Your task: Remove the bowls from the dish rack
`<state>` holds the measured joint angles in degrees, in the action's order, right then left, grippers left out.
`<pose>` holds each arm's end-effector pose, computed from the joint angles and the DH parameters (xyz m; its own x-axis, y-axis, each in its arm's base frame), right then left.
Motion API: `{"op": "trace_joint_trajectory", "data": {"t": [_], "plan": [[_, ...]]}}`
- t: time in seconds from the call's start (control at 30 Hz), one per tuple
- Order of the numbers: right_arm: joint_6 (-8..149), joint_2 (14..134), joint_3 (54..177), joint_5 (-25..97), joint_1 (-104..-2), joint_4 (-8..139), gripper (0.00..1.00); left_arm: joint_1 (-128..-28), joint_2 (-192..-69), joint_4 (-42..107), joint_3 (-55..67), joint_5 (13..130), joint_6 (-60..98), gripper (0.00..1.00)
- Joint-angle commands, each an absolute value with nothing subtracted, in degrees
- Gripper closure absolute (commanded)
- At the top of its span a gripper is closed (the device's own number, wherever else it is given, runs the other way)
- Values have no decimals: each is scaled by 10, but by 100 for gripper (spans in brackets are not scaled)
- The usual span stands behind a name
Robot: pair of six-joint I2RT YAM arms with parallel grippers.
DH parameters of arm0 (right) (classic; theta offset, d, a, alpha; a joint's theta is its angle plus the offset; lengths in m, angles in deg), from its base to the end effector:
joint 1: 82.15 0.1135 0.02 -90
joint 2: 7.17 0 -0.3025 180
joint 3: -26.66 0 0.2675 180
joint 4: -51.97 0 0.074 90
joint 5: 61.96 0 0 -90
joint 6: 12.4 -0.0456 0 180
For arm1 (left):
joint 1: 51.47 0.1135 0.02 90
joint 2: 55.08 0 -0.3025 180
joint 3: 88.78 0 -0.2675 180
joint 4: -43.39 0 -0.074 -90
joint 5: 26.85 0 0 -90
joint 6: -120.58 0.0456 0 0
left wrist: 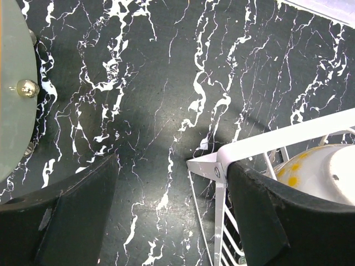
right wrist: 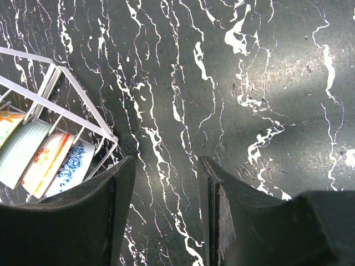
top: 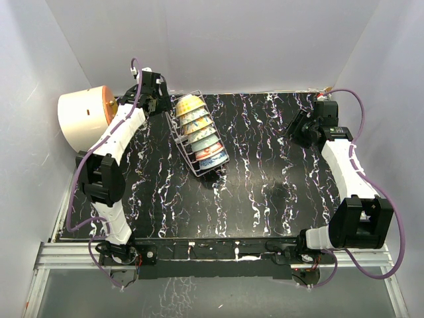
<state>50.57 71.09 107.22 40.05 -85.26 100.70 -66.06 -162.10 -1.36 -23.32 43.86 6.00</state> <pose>0.3075 -0.0072 0.3345 -0.6854 0.4824 -0.5454 0.2485 0.8591 0.4475 0.4557 -0.1030 0.3669 -0.5255 -0.2689 -0.8072 -0.2588 0.9543 -0.1494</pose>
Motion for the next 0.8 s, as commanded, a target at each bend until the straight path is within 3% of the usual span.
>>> {"op": "trace_joint_trajectory", "data": {"t": [0.0,0.77], "plan": [[513,710,1081,406,-854,979,49,-644,-1599,-59,-213,354,92,24],[505,700,1069,427,-854,972,49,-644,-1542,-59,-147,339,105,24]]}}
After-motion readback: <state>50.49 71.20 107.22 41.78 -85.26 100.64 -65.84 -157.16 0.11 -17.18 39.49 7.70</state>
